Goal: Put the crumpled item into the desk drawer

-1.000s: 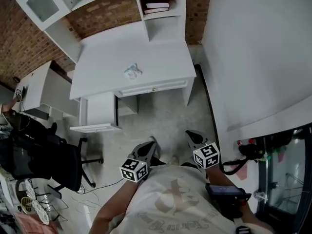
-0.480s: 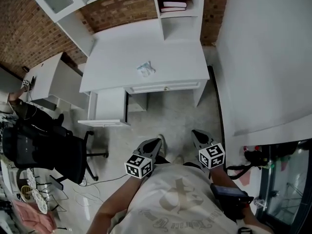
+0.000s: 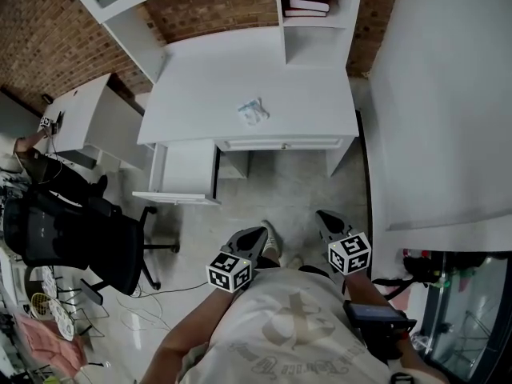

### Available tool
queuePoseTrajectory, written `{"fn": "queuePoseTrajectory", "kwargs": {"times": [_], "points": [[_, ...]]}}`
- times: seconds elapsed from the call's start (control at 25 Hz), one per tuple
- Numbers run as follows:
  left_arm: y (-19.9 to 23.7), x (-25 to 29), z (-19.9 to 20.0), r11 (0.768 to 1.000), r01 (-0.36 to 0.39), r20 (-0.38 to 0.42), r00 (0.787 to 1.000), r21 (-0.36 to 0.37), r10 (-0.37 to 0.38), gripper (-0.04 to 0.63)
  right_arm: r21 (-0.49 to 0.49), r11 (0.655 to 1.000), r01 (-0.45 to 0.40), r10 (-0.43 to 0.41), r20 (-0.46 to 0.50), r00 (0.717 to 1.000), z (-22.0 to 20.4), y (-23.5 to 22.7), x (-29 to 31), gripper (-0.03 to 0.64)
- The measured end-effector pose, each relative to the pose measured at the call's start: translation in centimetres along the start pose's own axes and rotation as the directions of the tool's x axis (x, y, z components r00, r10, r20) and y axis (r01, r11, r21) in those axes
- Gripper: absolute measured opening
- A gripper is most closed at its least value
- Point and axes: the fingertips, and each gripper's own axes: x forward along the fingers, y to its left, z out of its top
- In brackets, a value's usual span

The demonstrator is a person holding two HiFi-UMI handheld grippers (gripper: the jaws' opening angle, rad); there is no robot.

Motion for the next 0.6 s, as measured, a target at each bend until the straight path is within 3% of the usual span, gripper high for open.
{"fn": "queuePoseTrajectory", "kwargs": {"times": [0.6], "points": [[5.3, 2.5, 4.2, 1.0, -0.001, 0.023, 1.0, -0.008, 0.001, 0.023, -0.009, 1.0, -0.013, 0.013, -0.01, 1.0, 4.0, -1.5, 5.5, 0.023]]}}
